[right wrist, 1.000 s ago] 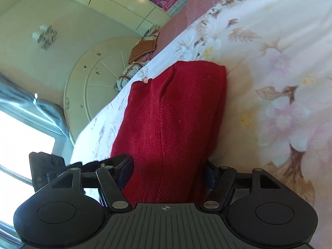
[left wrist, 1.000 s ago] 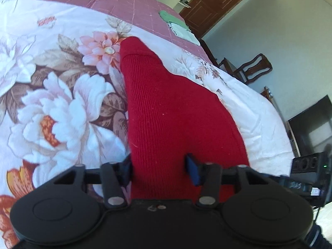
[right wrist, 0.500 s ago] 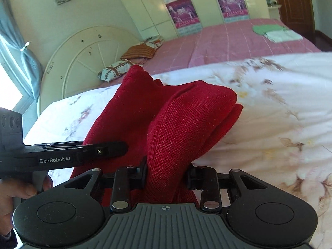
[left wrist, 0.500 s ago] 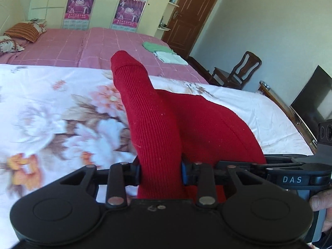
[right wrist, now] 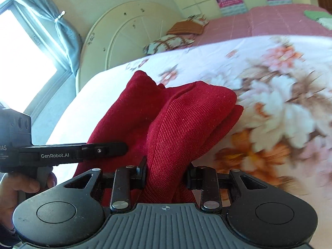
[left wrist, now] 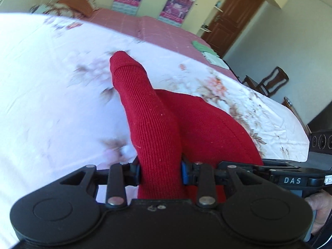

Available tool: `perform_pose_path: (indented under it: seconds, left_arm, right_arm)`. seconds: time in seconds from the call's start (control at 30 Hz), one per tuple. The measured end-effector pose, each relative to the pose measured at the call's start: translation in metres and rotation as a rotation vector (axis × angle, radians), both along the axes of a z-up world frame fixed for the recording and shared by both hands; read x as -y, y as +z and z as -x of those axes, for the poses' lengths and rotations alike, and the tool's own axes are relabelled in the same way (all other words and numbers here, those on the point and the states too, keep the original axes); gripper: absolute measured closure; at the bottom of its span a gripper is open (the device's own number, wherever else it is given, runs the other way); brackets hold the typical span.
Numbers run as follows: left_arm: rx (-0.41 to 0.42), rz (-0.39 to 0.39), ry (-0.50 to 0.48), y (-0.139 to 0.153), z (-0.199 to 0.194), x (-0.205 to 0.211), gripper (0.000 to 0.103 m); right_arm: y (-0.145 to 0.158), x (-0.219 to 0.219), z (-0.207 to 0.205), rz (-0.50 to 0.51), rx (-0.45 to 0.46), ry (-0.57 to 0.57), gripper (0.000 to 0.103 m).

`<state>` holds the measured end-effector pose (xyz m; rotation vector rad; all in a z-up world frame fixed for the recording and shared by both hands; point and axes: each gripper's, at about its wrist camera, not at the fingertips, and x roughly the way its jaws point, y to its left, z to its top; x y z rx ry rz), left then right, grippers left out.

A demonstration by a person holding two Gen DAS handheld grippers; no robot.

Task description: Fold small clothes

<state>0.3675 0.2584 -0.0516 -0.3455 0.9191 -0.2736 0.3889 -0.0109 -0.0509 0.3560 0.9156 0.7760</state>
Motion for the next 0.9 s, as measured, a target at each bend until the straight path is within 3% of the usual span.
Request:
perform_pose_path:
  seconds: [0.07, 0.17, 0.27, 0.33, 0.37, 0.47, 0.53, 0.57, 0.6, 0.63, 0.67, 0.7, 0.77, 0.8, 0.9]
  left_arm:
    - [-0.023, 0.028, 0.003, -0.017, 0.003, -0.009, 0.065]
    - [0.003, 0.139, 0.056, -0.036, 0.010, -0.025, 0.048]
    - [0.053, 0.199, 0.077, -0.043, 0.018, -0.031, 0.046]
    - [0.054, 0.226, 0.083, -0.043, 0.020, -0.036, 0.046]
    - [0.046, 0.234, 0.089, -0.041, 0.021, -0.039, 0.046]
    - [0.071, 0.161, 0.133, -0.026, 0.036, -0.053, 0.024]
    - [0.120, 0.127, 0.125, -0.012, 0.041, -0.060, 0.036]
    - [0.139, 0.133, 0.108, -0.006, 0.040, -0.063, 0.054]
    - [0.158, 0.145, 0.094, 0.000, 0.036, -0.064, 0.062]
    - [0.178, 0.154, 0.079, 0.004, 0.030, -0.061, 0.062]
    - [0.186, 0.155, 0.062, 0.007, 0.022, -0.057, 0.062]
    - [0.183, 0.153, 0.039, 0.008, 0.013, -0.050, 0.062]
    - [0.157, 0.152, -0.016, 0.000, -0.005, -0.034, 0.061]
    - [0.144, 0.115, -0.017, -0.006, -0.012, -0.027, 0.062]
    - [0.088, 0.023, -0.015, -0.031, -0.023, -0.016, 0.060]
  right_arm:
    - [-0.011, -0.011, -0.003, -0.016, -0.034, 0.014, 0.071]
    - [-0.030, -0.013, -0.007, 0.005, -0.077, -0.003, 0.071]
    - [-0.044, 0.000, -0.010, -0.060, -0.146, -0.034, 0.071]
    - [-0.043, 0.002, -0.013, -0.063, -0.145, -0.035, 0.069]
    - [-0.042, 0.001, -0.013, -0.052, -0.138, -0.037, 0.066]
    - [-0.030, 0.009, -0.006, 0.011, -0.103, -0.081, 0.044]
    - [-0.014, 0.023, 0.003, 0.035, -0.054, -0.107, 0.044]
    - [-0.006, 0.028, 0.007, 0.043, -0.019, -0.122, 0.045]
    - [0.004, 0.029, 0.010, 0.055, 0.027, -0.131, 0.045]
    - [0.012, 0.027, 0.011, 0.064, 0.072, -0.130, 0.047]
    - [0.022, 0.021, 0.011, 0.076, 0.120, -0.120, 0.063]
    - [0.028, 0.012, 0.010, 0.091, 0.153, -0.104, 0.071]
    - [0.033, -0.010, 0.005, 0.135, 0.197, -0.071, 0.071]
    - [0.030, -0.022, 0.004, 0.175, 0.216, -0.060, 0.072]
    - [0.003, -0.046, -0.008, 0.327, 0.159, -0.026, 0.080]
